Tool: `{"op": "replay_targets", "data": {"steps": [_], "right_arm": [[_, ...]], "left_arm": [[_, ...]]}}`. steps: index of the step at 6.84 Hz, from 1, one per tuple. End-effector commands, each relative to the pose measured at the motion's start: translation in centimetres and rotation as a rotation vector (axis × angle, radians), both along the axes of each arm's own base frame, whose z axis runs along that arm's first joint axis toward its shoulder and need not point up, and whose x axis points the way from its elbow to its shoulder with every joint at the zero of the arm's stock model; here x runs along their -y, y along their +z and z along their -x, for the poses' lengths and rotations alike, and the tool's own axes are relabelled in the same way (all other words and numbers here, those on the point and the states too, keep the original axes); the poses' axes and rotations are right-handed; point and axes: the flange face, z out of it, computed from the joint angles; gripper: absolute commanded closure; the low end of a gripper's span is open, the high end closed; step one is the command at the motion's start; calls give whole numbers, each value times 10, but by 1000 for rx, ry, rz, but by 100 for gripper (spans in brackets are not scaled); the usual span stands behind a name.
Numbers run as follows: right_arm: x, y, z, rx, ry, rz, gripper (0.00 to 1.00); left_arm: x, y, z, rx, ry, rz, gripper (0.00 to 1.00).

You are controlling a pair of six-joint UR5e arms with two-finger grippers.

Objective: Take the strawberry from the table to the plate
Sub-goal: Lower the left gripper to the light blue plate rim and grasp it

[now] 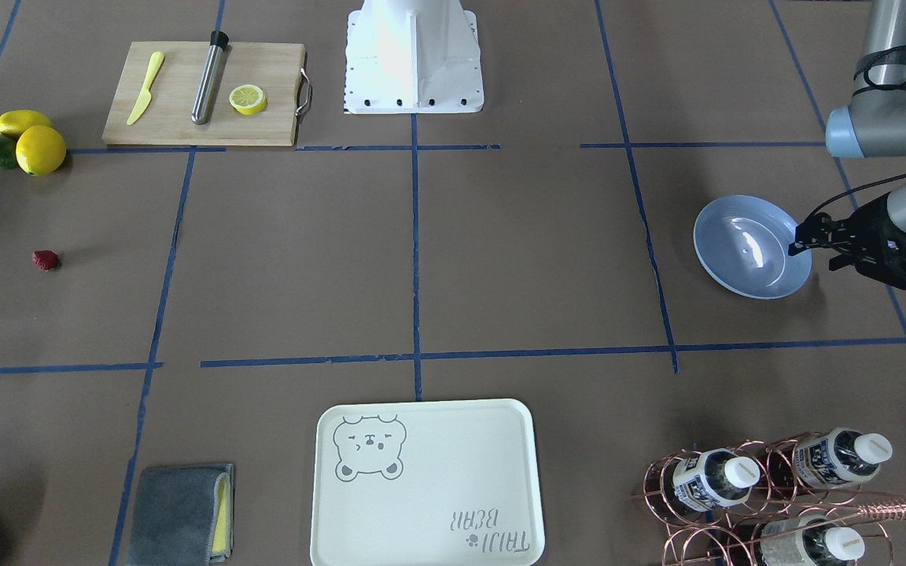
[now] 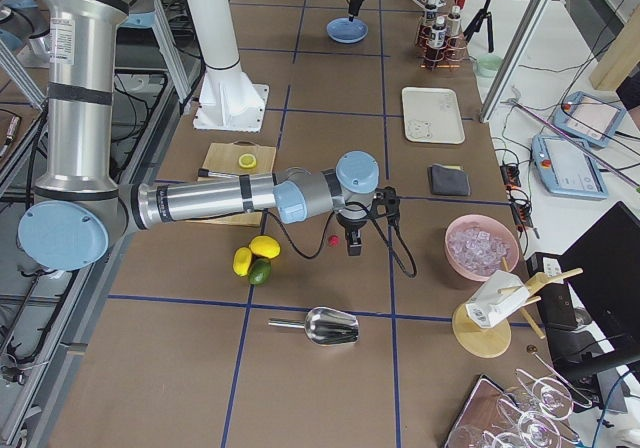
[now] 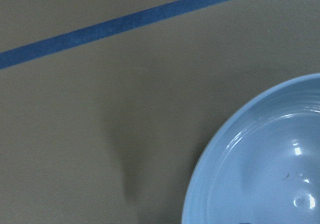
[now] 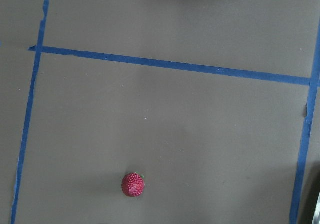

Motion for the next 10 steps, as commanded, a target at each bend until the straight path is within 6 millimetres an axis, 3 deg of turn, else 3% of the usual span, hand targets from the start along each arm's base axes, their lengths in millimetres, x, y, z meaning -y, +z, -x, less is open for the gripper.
{"op": "replay_targets", "data": {"steps": [1,2,4,5,8,9,10], "right_arm": [[0,0,2,-1,-5,-2,0],[0,1,5,-5,-10,-1,0],[0,1,5,-5,-10,-1,0],[0,0,5,-4,-10,-2,0],[1,-3,5,-3,-10,-8,0],[2,-3,5,-3,-10,-10,0],[3,-4,5,-2,-10,-11,0]], "left_arm": [[0,0,-2,0,3,0,41],[0,0,-2,0,3,0,67],[0,-3,-2,-2,3,-4,100],[1,-8,-3,-13,3,-7,100],[-8,-89,-9,-208,39,34,100],[-10,-129,-10,-228,-33,104,100],[4,-176,-17,-262,-101,156,100]]}}
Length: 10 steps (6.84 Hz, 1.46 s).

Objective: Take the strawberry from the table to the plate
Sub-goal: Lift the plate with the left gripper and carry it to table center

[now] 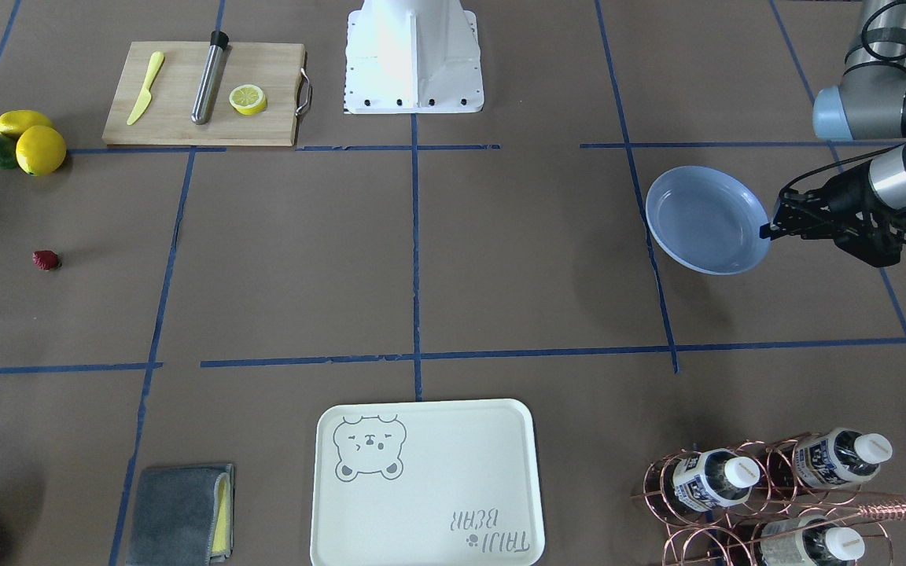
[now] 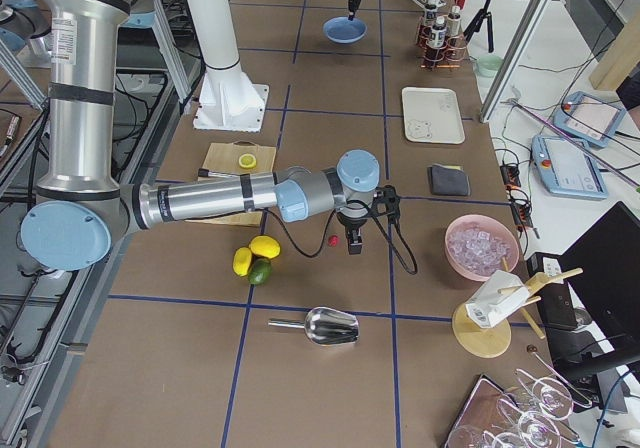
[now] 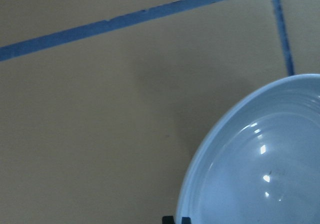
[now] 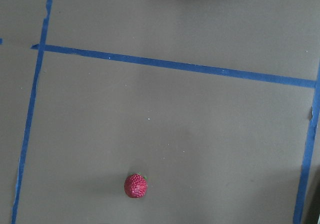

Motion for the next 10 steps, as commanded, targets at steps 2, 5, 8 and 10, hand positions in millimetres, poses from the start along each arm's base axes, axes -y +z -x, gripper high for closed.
{"op": "replay_targets", "data": {"steps": [2,5,8,10], "right_arm": [[1,-2,0,1,0,-3,0],[3,-2,1,-2,-1,-7,0],[2,-4,1,0,0,-7,0],[2,-13,1,5,0,-26,0]], "left_arm": [[-1,-115,-72,-143,-83,187,100],[-42,-240,-259,-167,-157,338,100],[-61,-238,-334,-119,-258,312,100],[-69,-230,-351,-97,-260,312,100]]}}
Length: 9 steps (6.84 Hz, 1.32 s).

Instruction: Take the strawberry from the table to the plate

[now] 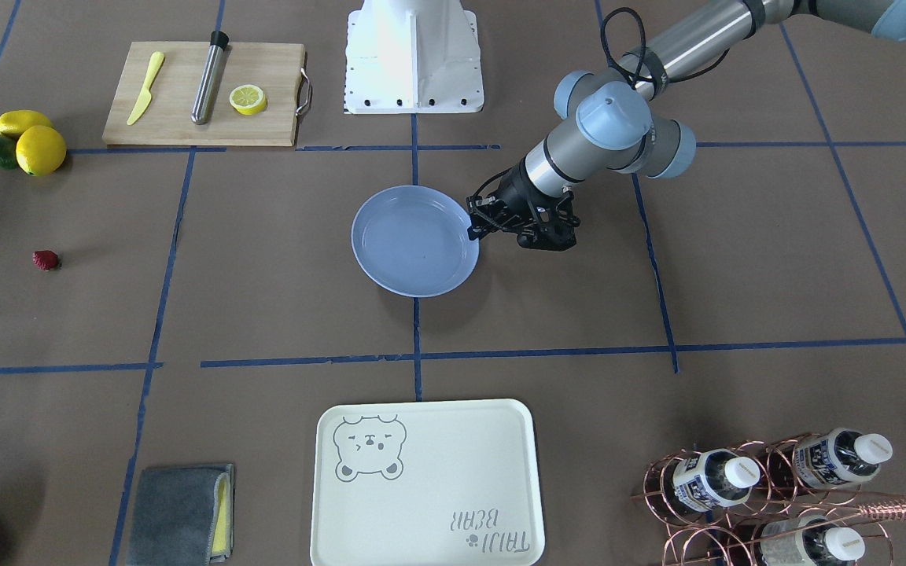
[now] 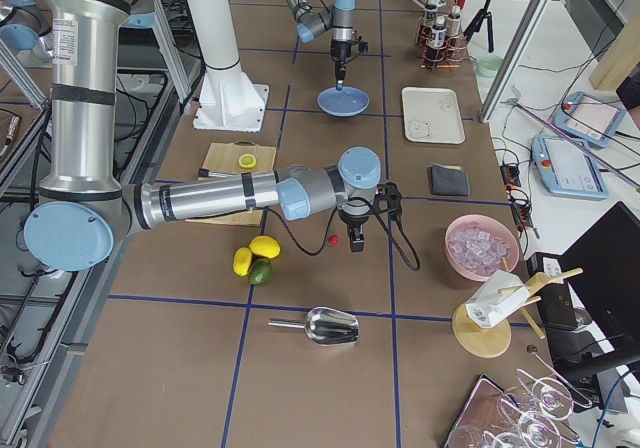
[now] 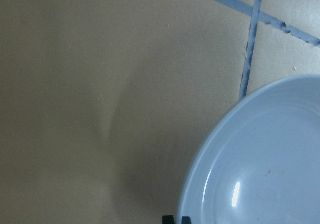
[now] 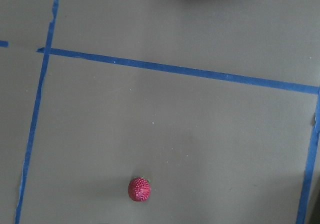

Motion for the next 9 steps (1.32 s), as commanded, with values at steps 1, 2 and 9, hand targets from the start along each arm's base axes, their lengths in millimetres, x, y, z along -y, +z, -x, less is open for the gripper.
{"op": "replay_targets", "data": {"steps": [1,2,9], "right_arm": [[-1,-6,0,3,0,-11,0],[-1,-6,0,3,0,-11,0],[0,-5,5,0,-10,-10,0]], "left_arm": [[-7,7,-14,21,-12,-2,100],[-11,9,-17,24,-13,-4,100],[-1,-6,4,-4,-56,-28,22]]}}
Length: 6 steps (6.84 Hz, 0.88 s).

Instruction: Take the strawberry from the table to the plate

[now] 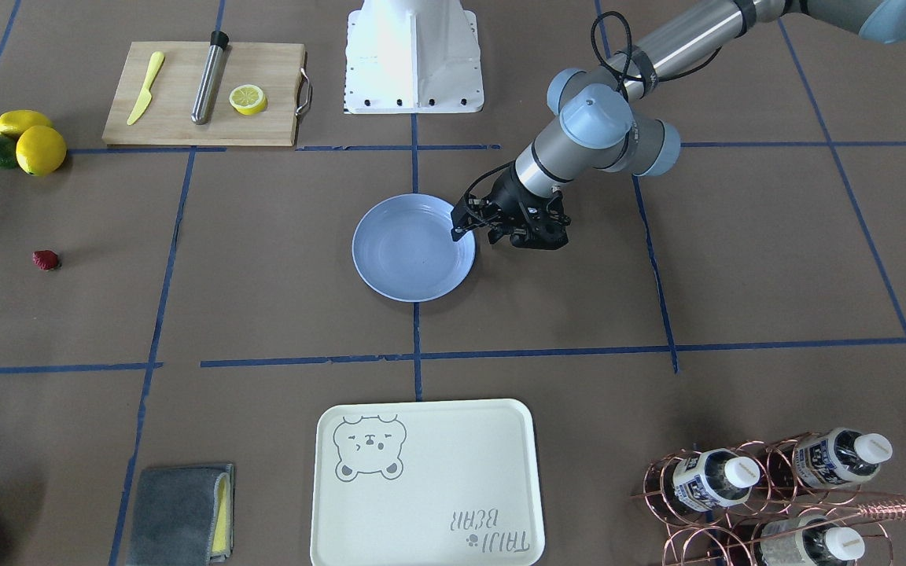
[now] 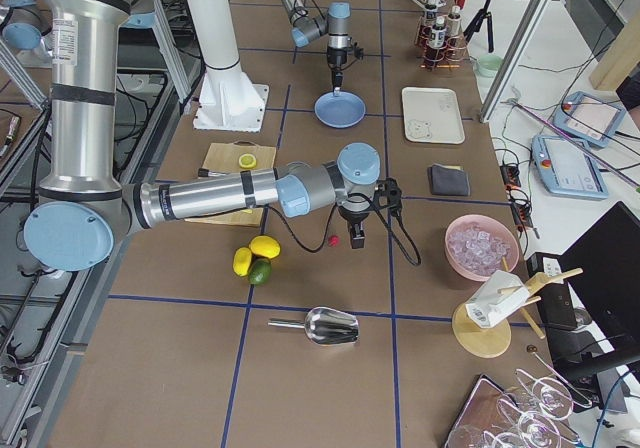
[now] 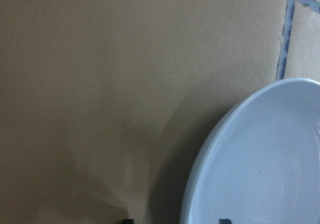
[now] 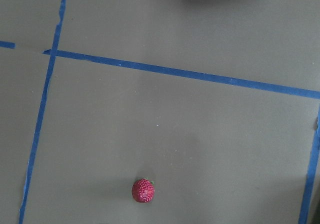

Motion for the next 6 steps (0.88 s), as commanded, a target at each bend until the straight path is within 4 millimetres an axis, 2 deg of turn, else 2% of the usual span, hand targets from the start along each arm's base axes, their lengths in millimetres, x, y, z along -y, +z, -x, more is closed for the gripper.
{"op": "replay_targets", "data": {"steps": [1,3,4,5,6], "right_arm": [[-3,-2,25,1,-43,1,0],[-18,6,57,-18,4,33,0],[-23,4,87,-47,78,69,0],[-39,6,121,-47,132,58,0],[-52,17,140,-43,155,55,0]], "left_arm": [[11,-20,26,-38,-33,-21,22],[10,-25,31,-50,-36,-28,21],[10,-25,33,-51,-38,-28,21],[10,-26,33,-52,-39,-30,21],[10,-26,33,-52,-40,-31,20]]}}
